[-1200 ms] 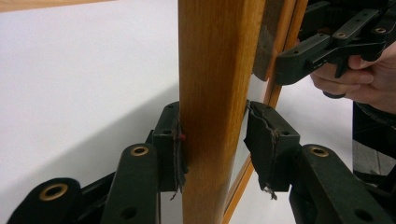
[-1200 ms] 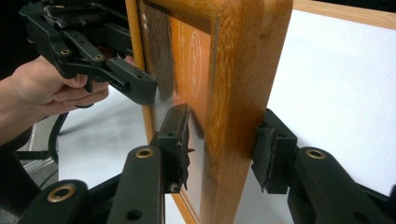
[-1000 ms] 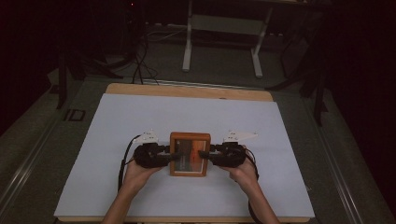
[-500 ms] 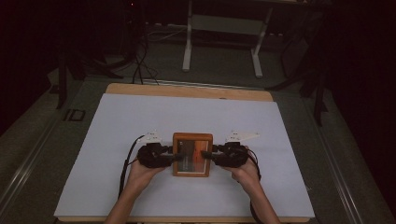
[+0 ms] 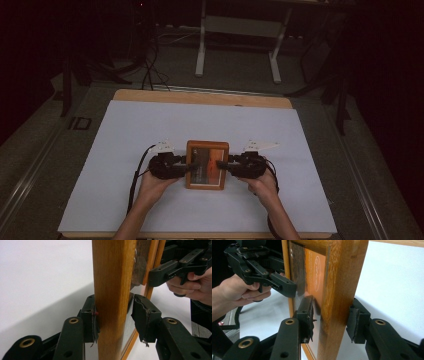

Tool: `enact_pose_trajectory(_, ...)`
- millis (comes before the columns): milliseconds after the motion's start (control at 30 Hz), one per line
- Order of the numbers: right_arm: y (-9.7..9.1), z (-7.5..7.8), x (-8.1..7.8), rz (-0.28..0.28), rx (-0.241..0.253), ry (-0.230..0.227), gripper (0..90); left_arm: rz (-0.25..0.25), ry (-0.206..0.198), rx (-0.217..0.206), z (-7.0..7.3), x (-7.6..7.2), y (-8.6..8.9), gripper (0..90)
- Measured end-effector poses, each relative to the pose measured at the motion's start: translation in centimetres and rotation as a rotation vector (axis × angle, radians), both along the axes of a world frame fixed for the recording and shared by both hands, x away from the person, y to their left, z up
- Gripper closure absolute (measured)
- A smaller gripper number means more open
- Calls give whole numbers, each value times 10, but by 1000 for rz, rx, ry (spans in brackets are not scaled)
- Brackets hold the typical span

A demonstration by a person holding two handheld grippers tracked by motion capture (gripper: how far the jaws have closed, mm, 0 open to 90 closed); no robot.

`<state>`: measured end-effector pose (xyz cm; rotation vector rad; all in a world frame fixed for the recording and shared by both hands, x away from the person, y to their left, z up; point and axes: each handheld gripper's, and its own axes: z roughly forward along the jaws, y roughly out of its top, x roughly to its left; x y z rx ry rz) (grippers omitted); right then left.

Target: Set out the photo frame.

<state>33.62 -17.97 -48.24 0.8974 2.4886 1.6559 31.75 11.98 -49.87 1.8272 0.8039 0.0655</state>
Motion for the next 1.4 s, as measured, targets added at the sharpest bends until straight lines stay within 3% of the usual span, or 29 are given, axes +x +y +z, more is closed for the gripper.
enact_pose_trajectory(200, -1, -5, 5, -2, 24, 2, 606, 11, 9, -13, -2, 3, 0, 575)
enact_pose_trajectory(600, 1, -4, 4, -6, 15, -7, 599, 1, 8, -1, -2, 3, 0, 530)
enact_pose_trajectory(800, 1, -5, 5, -18, 15, -4, 544, -4, 4, 0, -1, 2, -1, 499)
enact_pose_trajectory(1400, -4, 5, 2, 5, -4, -25, 480, 41, -30, -38, 10, -4, 15, 486)
